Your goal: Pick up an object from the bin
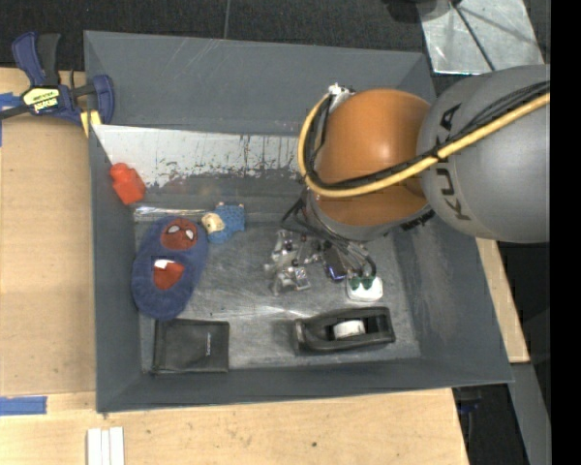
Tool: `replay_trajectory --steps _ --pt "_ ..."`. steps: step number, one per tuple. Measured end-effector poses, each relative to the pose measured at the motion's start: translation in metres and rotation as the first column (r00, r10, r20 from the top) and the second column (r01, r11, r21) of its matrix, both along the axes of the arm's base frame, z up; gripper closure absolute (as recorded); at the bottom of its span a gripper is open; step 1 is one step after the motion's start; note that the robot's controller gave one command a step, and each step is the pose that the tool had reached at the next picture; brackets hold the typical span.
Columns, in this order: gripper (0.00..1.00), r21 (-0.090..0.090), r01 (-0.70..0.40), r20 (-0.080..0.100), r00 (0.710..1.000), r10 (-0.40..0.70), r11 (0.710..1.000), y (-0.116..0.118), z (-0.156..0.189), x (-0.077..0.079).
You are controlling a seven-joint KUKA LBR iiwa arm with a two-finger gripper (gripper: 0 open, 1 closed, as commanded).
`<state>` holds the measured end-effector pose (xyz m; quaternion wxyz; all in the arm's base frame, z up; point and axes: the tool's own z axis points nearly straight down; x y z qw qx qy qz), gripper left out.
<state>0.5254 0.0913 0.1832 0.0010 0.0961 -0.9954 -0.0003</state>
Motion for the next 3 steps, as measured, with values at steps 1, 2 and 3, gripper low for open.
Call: replay_trajectory --steps 1,2,3 --pt "1.00 0.001 -0.060 0.005 0.998 0.060 0.998 0.031 -0.072 0.071" --pt "1.00 -0.001 -0.405 0.013 0.914 0.405 0.914 0.064 0.060 0.078" --pt "1.00 0.003 -0.421 0.002 0.907 0.421 0.907 0.124 0.017 0.058"
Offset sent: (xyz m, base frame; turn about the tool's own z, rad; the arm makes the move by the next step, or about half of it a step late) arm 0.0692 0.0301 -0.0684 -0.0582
